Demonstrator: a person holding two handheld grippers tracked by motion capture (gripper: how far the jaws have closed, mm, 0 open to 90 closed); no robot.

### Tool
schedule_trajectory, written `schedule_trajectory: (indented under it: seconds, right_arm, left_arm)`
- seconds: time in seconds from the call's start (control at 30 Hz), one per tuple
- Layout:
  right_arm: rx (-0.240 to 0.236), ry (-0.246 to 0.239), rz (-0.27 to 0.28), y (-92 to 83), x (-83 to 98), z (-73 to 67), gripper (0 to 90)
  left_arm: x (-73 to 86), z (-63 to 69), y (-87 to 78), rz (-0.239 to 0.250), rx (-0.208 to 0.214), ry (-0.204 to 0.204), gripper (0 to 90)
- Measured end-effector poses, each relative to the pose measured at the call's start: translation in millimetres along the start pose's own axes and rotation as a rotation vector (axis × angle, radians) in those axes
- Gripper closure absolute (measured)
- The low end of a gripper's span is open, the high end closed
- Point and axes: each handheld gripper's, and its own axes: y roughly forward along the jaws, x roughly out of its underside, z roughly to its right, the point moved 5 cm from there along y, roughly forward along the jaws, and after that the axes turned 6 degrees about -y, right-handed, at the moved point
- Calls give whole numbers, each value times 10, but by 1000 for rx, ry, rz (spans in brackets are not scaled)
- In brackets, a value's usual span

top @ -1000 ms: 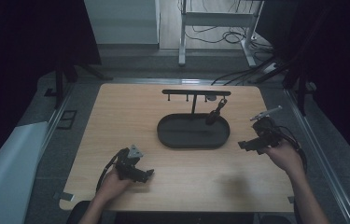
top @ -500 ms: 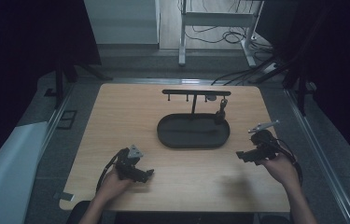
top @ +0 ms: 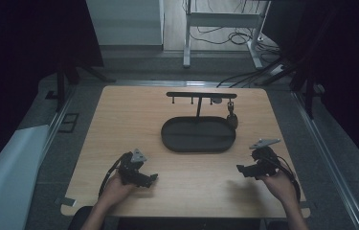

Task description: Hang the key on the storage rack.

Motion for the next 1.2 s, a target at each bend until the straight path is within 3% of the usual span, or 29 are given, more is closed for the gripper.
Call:
schedule_trajectory:
  seconds: [0.43, 0.67, 0.93, 1.03, 1.2]
  right_arm:
    - [-7, 5, 47, 283, 239, -221, 126]
    - [2, 9, 92, 338, 285, -254, 121]
    - [1, -5, 95, 420, 350, -256, 89]
    - [-13, 29, 104, 458, 369, -242, 12]
    - [26, 69, 146, 493, 390, -225, 0]
  left_arm:
    - [0, -1, 0, 0, -1, 1, 0]
    - [0, 0, 0, 0, -1, 0, 0]
    - [0, 0, -1, -2, -1, 0, 0]
    - [1, 0, -2, -2, -1, 0, 0]
    - [0, 2, 1, 1, -1, -2, 0]
